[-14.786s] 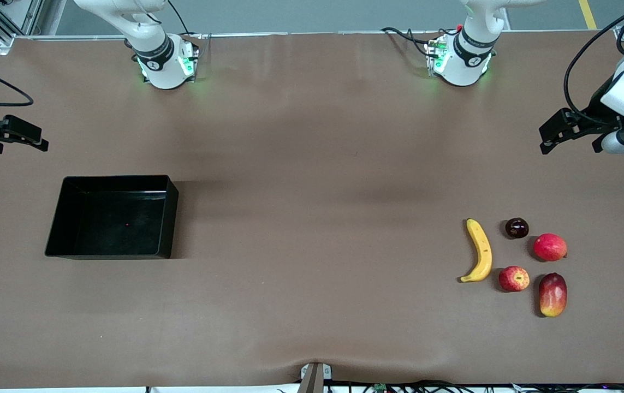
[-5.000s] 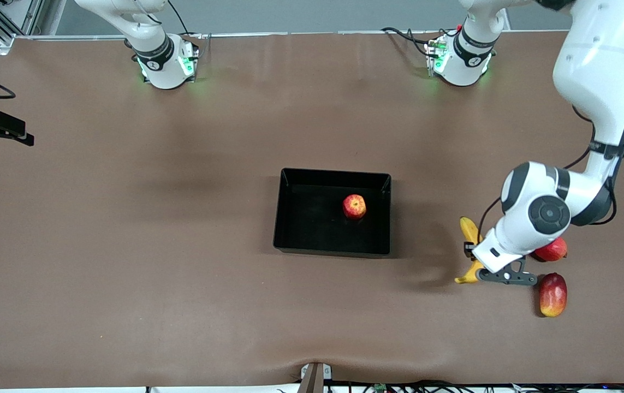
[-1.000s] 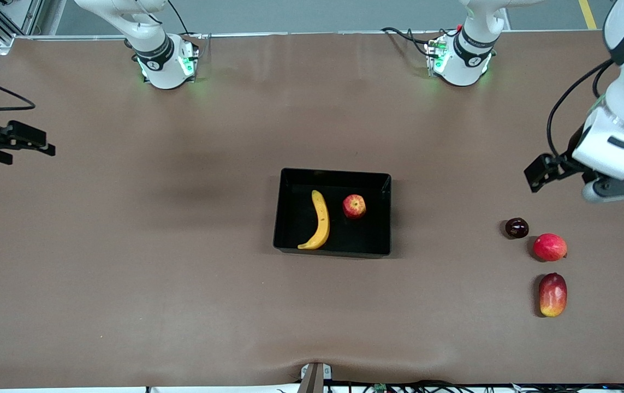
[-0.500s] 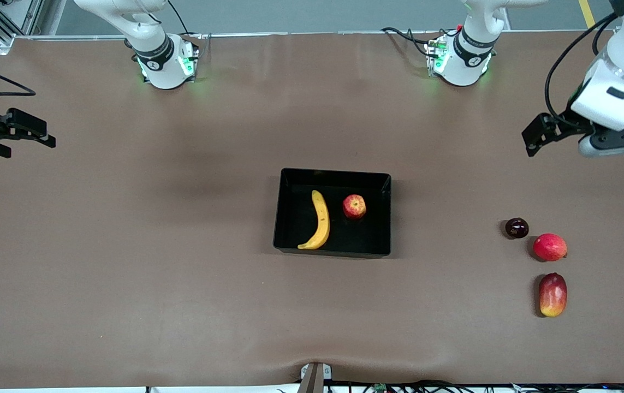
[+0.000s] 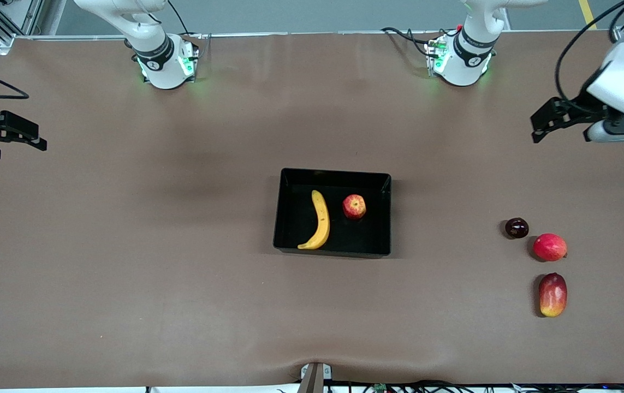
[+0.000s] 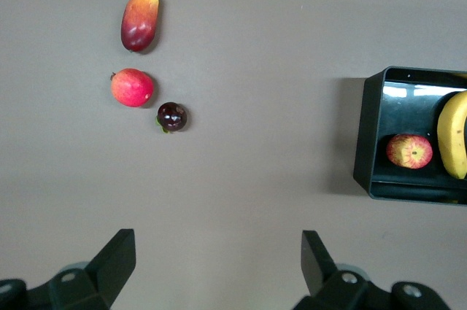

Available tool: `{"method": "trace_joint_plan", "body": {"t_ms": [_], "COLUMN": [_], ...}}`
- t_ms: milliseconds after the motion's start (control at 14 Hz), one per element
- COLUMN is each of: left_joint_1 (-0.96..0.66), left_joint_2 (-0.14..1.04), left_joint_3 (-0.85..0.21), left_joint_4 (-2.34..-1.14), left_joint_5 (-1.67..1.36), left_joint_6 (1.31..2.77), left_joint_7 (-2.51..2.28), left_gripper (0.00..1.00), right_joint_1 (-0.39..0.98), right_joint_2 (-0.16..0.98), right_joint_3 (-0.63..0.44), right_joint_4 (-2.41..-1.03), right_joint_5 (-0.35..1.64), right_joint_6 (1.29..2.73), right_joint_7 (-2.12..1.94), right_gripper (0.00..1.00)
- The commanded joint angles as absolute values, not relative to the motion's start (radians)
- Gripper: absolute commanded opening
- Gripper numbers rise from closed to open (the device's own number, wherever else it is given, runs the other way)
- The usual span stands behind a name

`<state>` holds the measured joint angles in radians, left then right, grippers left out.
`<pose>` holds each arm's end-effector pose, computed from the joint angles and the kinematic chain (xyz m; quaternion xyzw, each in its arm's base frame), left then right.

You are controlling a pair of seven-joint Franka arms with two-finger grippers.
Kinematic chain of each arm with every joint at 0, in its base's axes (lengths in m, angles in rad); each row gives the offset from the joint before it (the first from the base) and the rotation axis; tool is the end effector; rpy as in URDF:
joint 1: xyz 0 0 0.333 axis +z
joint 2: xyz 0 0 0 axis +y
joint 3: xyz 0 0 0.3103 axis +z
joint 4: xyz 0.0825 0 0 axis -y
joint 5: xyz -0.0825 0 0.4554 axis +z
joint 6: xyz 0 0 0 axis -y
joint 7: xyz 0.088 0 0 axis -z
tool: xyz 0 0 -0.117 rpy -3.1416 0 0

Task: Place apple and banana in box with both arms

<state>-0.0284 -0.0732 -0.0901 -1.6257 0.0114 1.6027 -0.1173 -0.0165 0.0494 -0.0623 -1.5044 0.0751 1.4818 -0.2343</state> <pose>0.6029 -0.0723 0.6267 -0.9996 0.0006 -0.0258 0.0060 0.6298 -0.0395 0.6064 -0.9955 -0.0795 0.0299 0.0411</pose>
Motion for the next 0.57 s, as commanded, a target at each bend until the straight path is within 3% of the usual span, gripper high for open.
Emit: {"method": "trace_joint_plan", "body": {"t_ms": [0,500], "left_joint_1": [-0.034,-0.043], "left_joint_2": [-0.106,-0.069], "left_joint_3": [-0.084,-0.08], "left_joint_4": [-1.646,-1.617], "left_joint_5": [-0.009,0.008], "left_joint_6": [1.589,1.582], "left_joint_7": [-0.106,-0.104], "left_gripper": [1.0,1.0], "right_joint_1": [-0.018,-0.012], "right_joint_2": [0.04,0.048], "right_joint_3": [-0.055,-0.055], "right_joint_4": [-1.497,-1.497], "right_joint_5": [0.072,0.071], "right_joint_6": [1.471,1.465], "right_joint_7": [-0.238,-0.239], "right_gripper": [1.0,1.0]}}
